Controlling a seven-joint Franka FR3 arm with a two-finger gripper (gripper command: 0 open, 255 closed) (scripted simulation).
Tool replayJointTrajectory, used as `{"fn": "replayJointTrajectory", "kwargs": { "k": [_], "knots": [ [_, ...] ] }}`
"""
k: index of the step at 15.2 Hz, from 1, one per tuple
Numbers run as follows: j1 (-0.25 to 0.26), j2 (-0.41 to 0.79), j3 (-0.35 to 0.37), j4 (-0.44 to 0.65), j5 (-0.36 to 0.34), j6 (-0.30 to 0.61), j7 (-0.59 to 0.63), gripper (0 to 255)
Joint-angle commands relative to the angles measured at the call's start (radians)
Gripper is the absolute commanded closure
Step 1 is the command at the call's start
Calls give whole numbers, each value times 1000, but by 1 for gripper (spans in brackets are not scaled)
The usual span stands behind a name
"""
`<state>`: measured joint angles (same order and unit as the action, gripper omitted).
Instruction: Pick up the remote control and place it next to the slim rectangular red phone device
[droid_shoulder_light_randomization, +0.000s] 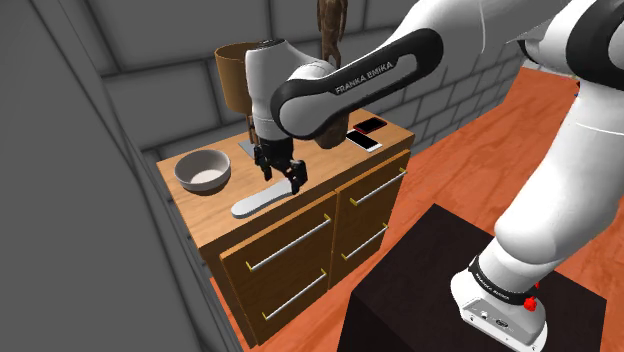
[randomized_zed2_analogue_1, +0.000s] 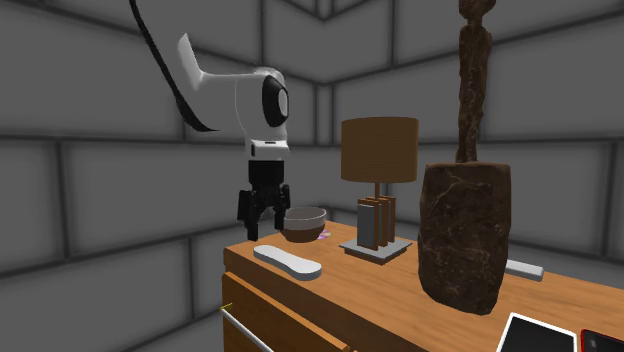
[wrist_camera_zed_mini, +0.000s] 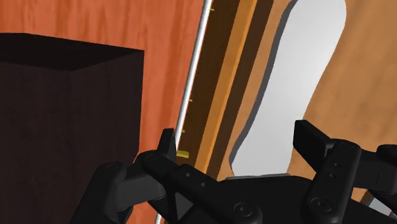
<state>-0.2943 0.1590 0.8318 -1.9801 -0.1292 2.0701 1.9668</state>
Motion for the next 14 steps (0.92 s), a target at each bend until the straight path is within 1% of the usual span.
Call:
{"fn": "replayJointTrajectory", "kwargs": {
  "k": [1,3,5,12,14],
  "knots": [
    [42,113,-25,81,-91,-6,130,0],
    [93,206,-65,162,-152,-18,225,0],
    [136,278,-103,233,-190,-29,293,0],
    [150,320,-127,193,-225,44,315,0],
    [151,323,-129,190,-228,50,317,0]
  ]
}}
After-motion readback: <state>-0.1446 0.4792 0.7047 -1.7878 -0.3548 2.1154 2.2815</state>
